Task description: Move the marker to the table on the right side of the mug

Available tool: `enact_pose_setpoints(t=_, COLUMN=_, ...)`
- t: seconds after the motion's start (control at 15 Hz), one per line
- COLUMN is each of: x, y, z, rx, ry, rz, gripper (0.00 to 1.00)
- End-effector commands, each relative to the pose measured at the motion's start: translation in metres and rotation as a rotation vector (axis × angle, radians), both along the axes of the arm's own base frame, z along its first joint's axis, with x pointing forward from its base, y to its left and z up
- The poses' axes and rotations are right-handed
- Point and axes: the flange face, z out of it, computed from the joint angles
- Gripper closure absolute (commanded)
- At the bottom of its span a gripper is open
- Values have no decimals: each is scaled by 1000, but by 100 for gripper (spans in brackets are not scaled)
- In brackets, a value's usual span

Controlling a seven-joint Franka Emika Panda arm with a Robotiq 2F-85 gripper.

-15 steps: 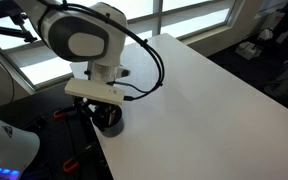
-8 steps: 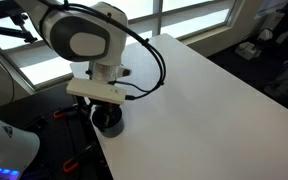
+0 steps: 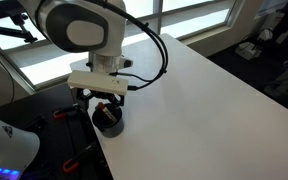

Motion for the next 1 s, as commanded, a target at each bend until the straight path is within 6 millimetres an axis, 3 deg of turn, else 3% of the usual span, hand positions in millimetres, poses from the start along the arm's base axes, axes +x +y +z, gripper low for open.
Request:
enact_pose_setpoints(t=0.0, x=9, y=5, z=26, rx=-11, ry=-70, rz=-4, gripper=0)
enact_pose_setpoints(t=0.13, x=-4, y=4, z=32, rx=-11, ry=-95, rz=-8, gripper=0)
enact_pose_setpoints(t=0.2, x=11, y=4, z=35, rx=-15, ry=-97, rz=-8, gripper=0)
enact_pose_setpoints(t=0.33, x=13, y=3, z=40, rx=-16, ry=-109, rz=-11, gripper=0)
enact_pose_setpoints(t=0.4, x=4, y=2, z=40, rx=-17, ry=-114, rz=-14, gripper=0)
enact_pose_setpoints(t=0.53, x=12, y=0, z=41, rx=-18, ry=-109, rz=-16, gripper=0)
enact_pose_setpoints(t=0.93, x=1, y=-3, z=32, rx=-18, ry=-6, rz=-2, gripper=0)
